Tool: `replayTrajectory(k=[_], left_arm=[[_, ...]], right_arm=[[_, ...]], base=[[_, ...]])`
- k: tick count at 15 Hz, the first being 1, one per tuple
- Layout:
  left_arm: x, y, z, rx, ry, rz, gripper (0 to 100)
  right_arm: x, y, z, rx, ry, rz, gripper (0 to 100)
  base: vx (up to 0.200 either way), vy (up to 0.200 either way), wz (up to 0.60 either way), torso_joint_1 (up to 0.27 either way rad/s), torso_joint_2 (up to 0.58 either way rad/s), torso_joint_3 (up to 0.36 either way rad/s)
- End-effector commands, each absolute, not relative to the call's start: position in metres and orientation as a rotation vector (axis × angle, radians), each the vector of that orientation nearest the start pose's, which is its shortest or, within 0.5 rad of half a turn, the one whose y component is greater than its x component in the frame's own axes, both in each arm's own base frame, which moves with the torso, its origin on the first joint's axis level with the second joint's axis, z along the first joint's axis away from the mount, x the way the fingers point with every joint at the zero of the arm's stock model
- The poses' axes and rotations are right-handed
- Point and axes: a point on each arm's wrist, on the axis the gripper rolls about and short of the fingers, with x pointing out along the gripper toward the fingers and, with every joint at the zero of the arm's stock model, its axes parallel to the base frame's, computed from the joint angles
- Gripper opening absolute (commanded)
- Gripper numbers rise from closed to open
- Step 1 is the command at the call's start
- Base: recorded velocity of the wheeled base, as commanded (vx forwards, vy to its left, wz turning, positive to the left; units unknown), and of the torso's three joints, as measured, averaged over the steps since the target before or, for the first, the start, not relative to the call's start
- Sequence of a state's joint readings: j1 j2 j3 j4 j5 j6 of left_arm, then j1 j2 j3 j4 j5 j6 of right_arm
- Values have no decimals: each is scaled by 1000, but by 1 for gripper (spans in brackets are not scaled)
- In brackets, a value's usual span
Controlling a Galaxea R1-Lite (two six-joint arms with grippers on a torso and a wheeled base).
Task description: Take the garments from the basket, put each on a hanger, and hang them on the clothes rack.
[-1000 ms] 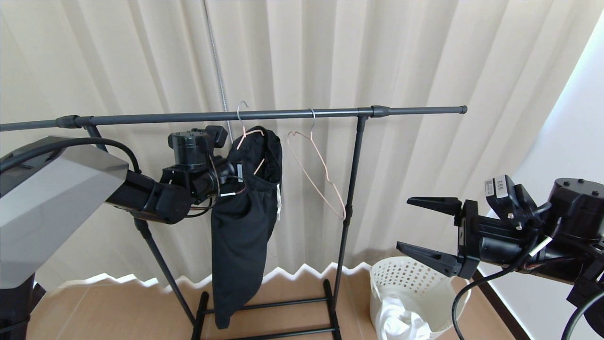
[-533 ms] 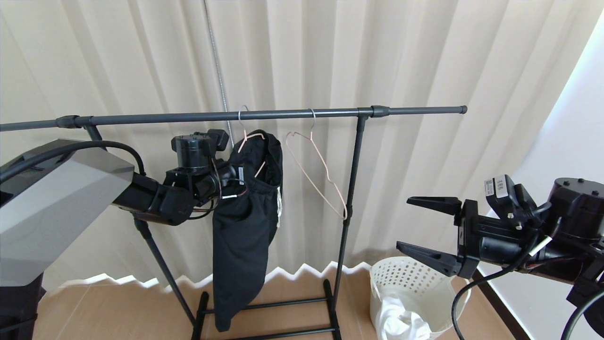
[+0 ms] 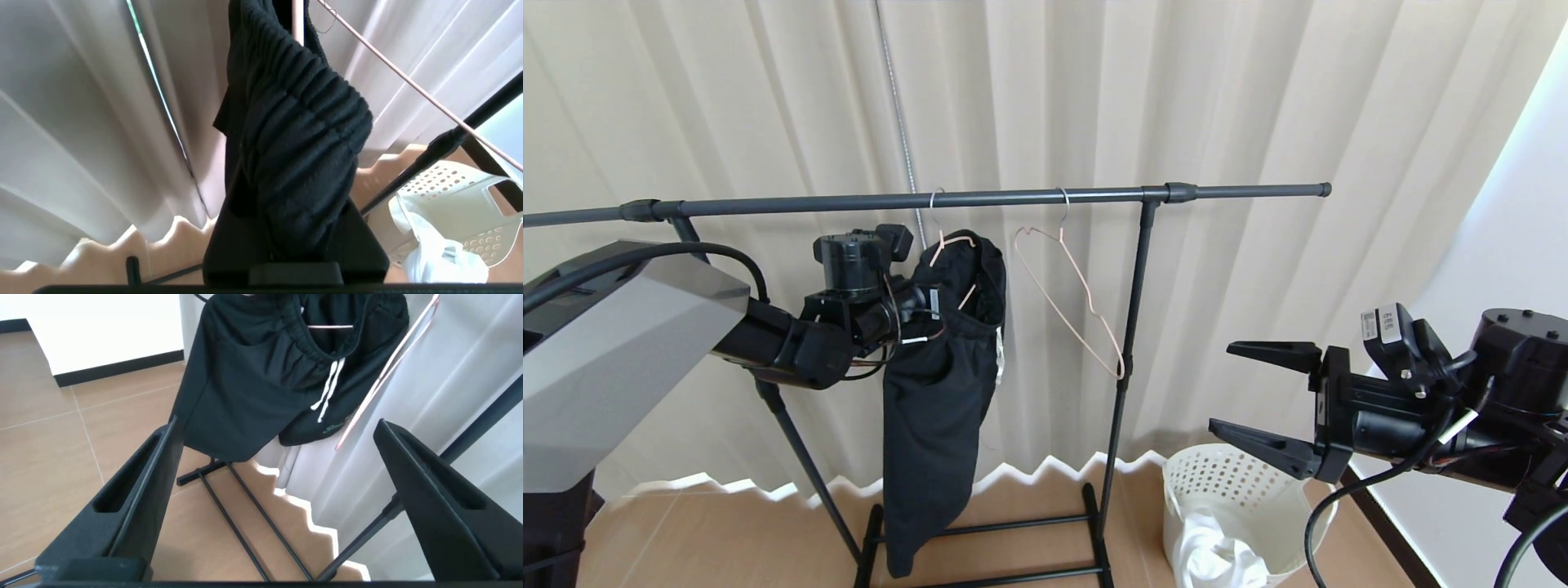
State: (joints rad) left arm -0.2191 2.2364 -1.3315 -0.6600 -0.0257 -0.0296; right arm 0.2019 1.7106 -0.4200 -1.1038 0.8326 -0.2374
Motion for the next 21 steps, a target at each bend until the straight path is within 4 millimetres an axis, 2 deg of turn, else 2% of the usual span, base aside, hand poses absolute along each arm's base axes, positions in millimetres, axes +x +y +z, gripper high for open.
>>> replayTrajectory(k=[1, 4, 5, 6, 9, 11, 13, 14, 15, 16, 17, 19, 21], left_arm=[[440, -99, 122, -7, 244, -241, 100], [431, -97, 127, -8, 250, -239, 100], [423, -93, 138, -8, 238, -236, 100], [408, -88, 156, -8, 215, -234, 100], [365, -81, 183, 7, 191, -244, 100], [334, -82, 186, 13, 209, -265, 100], [301, -78, 174, 19, 249, -274, 100], [290, -76, 169, 22, 256, -275, 100], [257, -73, 159, 27, 251, -294, 100], [240, -73, 153, 24, 232, -312, 100], [224, -71, 151, 23, 210, -322, 100], [208, -66, 149, 26, 216, -313, 100], [177, -55, 147, 30, 234, -302, 100]], right_arm=[[248, 68, 132, -155, 62, 1048, 100], [247, 68, 135, -158, 53, 1047, 100], [246, 68, 136, -160, 47, 1047, 100], [246, 67, 139, -165, 34, 1044, 100], [246, 66, 150, -180, 3, 961, 100], [252, 73, 155, -146, 18, 870, 100], [263, 84, 162, -44, 42, 771, 100], [267, 86, 163, -25, 47, 754, 100], [275, 87, 161, -15, 53, 723, 100], [274, 87, 163, -17, 46, 692, 100], [270, 84, 168, -19, 43, 637, 100], [259, 80, 175, -23, 74, 551, 100], [204, 73, 176, -31, 219, 548, 100]], base=[[0, 0, 0, 0, 0, 0], [0, 0, 0, 0, 0, 0], [0, 0, 0, 0, 0, 0], [0, 0, 0, 0, 0, 0], [0, 0, 0, 0, 0, 0], [0, 0, 0, 0, 0, 0], [0, 0, 0, 0, 0, 0], [0, 0, 0, 0, 0, 0], [0, 0, 0, 0, 0, 0], [0, 0, 0, 0, 0, 0], [0, 0, 0, 0, 0, 0], [0, 0, 0, 0, 0, 0], [0, 0, 0, 0, 0, 0]])
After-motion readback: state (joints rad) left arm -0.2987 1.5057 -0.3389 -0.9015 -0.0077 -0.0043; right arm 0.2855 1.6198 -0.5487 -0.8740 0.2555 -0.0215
